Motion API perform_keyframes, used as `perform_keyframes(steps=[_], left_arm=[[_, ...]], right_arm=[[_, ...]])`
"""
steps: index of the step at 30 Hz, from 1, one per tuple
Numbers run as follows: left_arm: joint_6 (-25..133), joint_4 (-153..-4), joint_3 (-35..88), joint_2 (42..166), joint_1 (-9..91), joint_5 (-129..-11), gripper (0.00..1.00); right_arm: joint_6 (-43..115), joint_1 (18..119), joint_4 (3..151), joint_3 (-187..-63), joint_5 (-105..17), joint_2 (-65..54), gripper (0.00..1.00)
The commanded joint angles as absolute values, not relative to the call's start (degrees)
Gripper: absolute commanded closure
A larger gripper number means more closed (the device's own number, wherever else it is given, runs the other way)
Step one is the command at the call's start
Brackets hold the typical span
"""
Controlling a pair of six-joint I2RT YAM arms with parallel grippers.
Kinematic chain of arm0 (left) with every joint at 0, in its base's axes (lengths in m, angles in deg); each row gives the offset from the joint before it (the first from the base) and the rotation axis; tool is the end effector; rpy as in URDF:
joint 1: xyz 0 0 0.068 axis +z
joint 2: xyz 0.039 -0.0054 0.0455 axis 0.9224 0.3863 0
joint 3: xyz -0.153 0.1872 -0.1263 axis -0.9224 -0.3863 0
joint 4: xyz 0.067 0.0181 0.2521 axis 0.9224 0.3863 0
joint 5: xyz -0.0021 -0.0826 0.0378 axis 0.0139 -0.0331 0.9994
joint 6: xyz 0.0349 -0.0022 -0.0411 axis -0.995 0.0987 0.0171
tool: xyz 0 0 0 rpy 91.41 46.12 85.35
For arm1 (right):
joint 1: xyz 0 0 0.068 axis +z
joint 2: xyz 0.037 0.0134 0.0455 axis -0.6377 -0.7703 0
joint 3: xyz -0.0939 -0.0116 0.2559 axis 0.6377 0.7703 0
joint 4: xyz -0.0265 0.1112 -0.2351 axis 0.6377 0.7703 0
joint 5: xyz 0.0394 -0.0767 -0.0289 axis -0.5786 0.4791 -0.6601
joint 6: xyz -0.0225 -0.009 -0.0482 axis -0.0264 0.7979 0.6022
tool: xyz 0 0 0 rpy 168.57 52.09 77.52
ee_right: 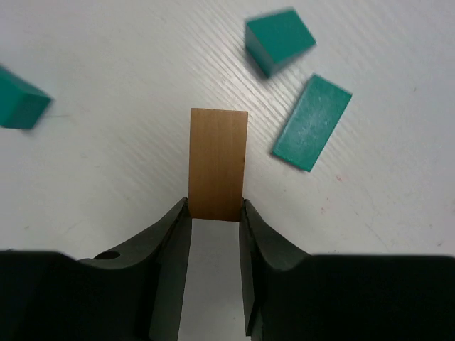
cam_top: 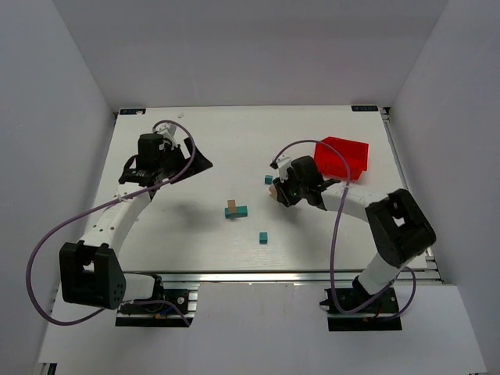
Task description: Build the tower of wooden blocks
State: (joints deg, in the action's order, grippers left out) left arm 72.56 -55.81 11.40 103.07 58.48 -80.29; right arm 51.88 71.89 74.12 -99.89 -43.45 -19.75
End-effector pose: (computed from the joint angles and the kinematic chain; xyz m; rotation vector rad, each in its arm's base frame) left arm 0.2810 -0.0550 0.2851 -0.2499 2.2803 -0.7301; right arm 0.2867 0.1859 0.1719 -0.8763 2.1633 0.3417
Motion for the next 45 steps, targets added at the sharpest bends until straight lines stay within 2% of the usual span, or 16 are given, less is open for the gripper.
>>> perform_keyframes(steps=[1,5,9,15,22,26,31,32,33,38,45], left_arm=[[71.50,-61.07,13.16,102.68,57.08,-93.97,0.02],[72.73,-65.90,13.34,103.91,54.80,-103.41,0.02],[72.91,-66.97,15.18,105.14,50.59,-105.45,0.02],[73.26,-68.20,16.85,106.28,46.45,-104.84,0.05],[71.07,-63.28,19.05,108.05,43.37,-99.48,0.16],[70.01,-61.00,19.66,107.87,42.40,-98.25,0.30],[70.01,-60.11,19.84,107.52,41.79,-96.92,0.41],[70.44,-60.55,19.84,107.34,41.70,-97.18,0.48],[70.53,-60.73,19.93,107.34,41.61,-97.36,0.50],[70.62,-60.91,20.37,106.56,41.35,-98.95,0.55],[70.71,-61.25,19.41,105.41,41.34,-100.44,0.53]], right_arm=[[56.88,72.32,65.85,-97.94,-51.98,-10.57,0.93],[60.48,72.67,61.19,-96.35,-65.33,-3.54,0.94],[62.59,74.60,61.70,-98.45,-70.19,-2.30,0.95],[63.39,76.62,61.01,-99.95,-70.02,-2.12,0.95],[62.16,78.29,57.23,-98.72,-67.48,0.42,0.95],[62.51,78.73,57.14,-98.46,-65.37,1.13,0.95],[63.56,78.91,57.22,-97.76,-63.61,2.36,0.95],[63.74,79.08,57.31,-97.84,-63.17,2.45,0.95],[63.92,79.00,57.49,-97.84,-63.08,2.45,0.95],[64.53,79.26,58.01,-97.67,-61.41,2.36,0.95],[65.15,79.26,57.66,-97.32,-60.09,3.33,0.95]])
